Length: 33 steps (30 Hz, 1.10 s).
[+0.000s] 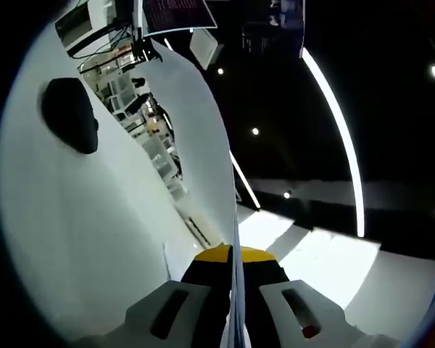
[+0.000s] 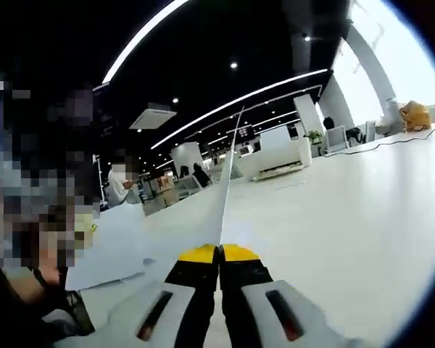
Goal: Organize the stack of printing papers by aligning and flattening the scattered papers on the table
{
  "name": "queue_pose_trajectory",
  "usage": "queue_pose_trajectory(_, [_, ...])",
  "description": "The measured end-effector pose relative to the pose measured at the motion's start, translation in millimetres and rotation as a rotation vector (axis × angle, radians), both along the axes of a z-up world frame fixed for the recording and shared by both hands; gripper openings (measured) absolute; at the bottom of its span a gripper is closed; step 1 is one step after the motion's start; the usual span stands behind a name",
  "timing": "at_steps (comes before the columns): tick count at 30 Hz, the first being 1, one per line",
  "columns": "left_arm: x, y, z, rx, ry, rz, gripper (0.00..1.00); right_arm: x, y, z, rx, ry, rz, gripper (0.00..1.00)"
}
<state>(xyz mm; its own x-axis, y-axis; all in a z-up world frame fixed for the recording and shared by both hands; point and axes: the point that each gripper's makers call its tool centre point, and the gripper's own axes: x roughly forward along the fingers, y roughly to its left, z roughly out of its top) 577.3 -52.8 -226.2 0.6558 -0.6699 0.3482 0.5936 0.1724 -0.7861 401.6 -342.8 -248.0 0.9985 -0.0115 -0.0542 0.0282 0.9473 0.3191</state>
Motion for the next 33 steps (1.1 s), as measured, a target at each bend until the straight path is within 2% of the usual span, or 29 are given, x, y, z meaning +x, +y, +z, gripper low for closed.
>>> queue_pose_trajectory(7, [-0.4, -0.2, 0.1, -0.002, 0.002, -0.002, 0.06, 2.1, 2.9, 8.6, 0.040, -0.035, 0.010, 0.00])
queue_pose_trajectory(13, [-0.8, -1.0, 0.0, 0.003, 0.001, -0.002, 0.06, 2.0, 1.7, 13.7, 0.040, -0.051, 0.005, 0.00])
queue_pose_trajectory(14, [-0.8, -1.3, -0.3, 0.001, 0.003, -0.004, 0.06, 2.9, -0.4, 19.3, 0.081, -0.073, 0.010, 0.00])
queue_pose_trajectory(19, [-1.4, -2.1, -0.5, 0.005, 0.001, -0.007, 0.06, 4.3, 1.4, 25.7, 0.103, -0.095, 0.021, 0.00])
queue_pose_trajectory(30, [-0.9, -2.0, -0.5, 0.005, 0.003, -0.007, 0.06, 10.9, -0.7, 37.7, 0.104, -0.119, 0.036, 0.00])
queue_pose_trajectory(33, [-1.0, -2.1, -0.5, 0.006, 0.003, -0.007, 0.06, 13.9, -0.4, 46.4, 0.104, -0.134, 0.044, 0.00])
